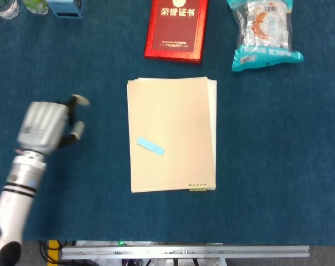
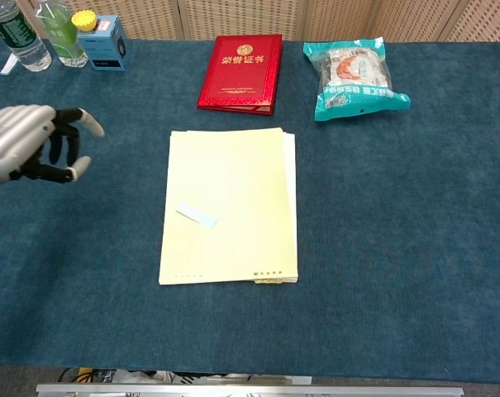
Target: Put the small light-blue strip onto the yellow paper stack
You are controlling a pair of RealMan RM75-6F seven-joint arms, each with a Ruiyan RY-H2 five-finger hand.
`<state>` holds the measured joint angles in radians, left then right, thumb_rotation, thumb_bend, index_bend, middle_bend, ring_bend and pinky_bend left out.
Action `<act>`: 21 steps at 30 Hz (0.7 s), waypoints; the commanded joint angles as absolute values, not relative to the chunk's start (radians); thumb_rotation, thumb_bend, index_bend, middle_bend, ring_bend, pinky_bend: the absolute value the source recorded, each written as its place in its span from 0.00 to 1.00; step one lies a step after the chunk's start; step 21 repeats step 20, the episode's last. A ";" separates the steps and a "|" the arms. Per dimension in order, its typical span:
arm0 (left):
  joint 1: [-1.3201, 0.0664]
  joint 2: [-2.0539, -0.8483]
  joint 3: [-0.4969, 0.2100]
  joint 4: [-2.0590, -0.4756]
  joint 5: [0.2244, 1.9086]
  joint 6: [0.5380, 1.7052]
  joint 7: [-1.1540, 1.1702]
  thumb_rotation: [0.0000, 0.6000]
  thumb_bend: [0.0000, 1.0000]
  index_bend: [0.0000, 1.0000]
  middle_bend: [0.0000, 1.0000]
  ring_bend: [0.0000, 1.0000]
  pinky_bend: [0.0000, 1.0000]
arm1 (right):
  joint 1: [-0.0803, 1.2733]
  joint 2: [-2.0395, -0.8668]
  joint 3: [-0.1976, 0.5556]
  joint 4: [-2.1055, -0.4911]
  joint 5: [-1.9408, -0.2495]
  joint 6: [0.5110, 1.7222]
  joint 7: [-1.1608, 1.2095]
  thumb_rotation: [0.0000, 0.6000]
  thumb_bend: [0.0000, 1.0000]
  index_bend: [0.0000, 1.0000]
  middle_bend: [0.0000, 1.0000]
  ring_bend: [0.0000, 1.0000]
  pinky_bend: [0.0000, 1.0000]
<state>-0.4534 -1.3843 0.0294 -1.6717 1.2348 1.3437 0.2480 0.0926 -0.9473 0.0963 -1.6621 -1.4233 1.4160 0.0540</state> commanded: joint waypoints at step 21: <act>-0.159 -1.248 0.051 -1.527 1.397 1.583 -0.017 1.00 0.39 0.28 0.42 0.40 0.51 | 0.098 -0.982 0.064 -1.679 -1.503 1.438 -0.001 1.00 0.09 0.16 0.24 0.12 0.24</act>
